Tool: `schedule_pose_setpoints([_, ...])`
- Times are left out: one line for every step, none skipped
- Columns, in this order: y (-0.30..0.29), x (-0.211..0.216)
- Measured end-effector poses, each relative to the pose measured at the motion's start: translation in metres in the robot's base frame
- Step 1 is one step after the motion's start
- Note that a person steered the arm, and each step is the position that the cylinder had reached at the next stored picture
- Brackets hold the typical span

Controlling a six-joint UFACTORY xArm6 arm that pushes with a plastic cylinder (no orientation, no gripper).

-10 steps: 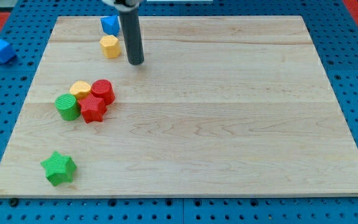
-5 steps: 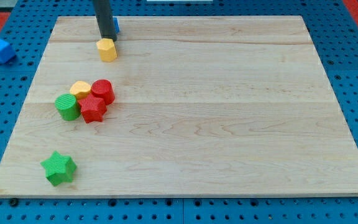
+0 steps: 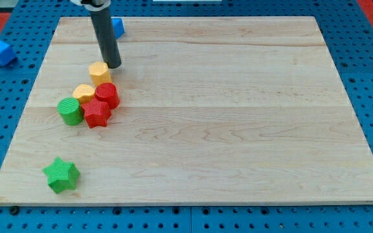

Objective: Move the yellow hexagon into the top side of the yellow heart and the red circle

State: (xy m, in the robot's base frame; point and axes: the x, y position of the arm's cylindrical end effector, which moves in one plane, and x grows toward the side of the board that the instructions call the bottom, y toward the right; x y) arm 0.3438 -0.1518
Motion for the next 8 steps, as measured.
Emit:
schedule_pose_setpoints([-0.001,0.021])
schedule_pose_setpoints([-0.001,0.036])
schedule_pose_setpoints([-0.001,0.002])
schedule_pose_setpoints([-0.036,-0.011])
schedule_pose_setpoints([-0.05,0.016])
schedule_pose_setpoints([-0.036,0.02])
schedule_pose_setpoints([-0.037,0.021])
schedule_pose_setpoints([0.004,-0.015])
